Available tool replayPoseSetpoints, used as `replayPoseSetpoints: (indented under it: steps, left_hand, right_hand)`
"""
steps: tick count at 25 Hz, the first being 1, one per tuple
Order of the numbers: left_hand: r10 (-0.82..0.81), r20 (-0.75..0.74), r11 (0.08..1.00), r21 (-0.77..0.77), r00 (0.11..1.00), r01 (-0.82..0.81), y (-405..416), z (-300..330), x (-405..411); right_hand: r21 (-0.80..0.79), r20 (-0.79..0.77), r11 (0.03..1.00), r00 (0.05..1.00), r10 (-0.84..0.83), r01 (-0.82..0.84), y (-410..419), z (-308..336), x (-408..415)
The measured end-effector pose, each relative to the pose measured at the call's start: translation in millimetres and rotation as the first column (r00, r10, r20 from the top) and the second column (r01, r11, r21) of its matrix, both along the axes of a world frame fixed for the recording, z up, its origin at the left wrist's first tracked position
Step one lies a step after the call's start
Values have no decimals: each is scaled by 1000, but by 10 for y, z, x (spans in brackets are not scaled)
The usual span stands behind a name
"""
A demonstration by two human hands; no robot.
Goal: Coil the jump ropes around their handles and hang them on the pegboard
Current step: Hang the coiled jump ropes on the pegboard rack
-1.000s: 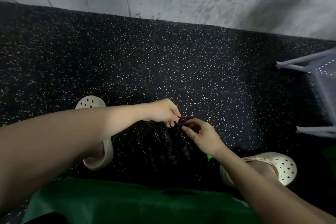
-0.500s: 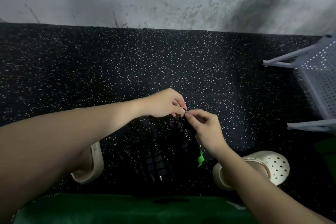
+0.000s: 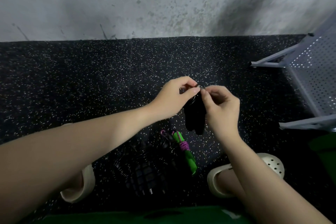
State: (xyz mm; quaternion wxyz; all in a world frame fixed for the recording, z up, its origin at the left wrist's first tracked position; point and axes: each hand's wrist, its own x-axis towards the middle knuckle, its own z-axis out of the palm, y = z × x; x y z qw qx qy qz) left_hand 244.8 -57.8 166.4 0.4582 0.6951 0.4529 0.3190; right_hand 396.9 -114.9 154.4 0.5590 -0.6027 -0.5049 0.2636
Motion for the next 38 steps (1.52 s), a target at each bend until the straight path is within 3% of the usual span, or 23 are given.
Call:
replayPoseSetpoints:
  steps: [6,13,19,23,31,38]
  left_hand:
    - [73,204,989,109,976,-97,-5,213,692]
    - [64,398,992,76,915,-103,-192,623,1686]
    - [-60,408,962,269,911,-57,-376,1095,2395]
    - [-214,325,895,443,921,51,-333,1471,2778]
    - [-432,238,845,443,870,299,-26,2409,3564]
    - [-456,141,781,536,879,320,277,3209,4380]
  right_hand:
    - [88,48,985,987,-151,146,21,306,494]
    - [278,129,903,919,-372,327,-52,909,1159]
    - [393,48,788,845,-533,474,-297,1357,1730]
    - [433,-2,727,807,-591,533,-349,1818,2110]
    - [508,12,606,698,-716,612,-225,2658,2911]
    - [482,-109,527,645,-757,700,107,3314,3659]
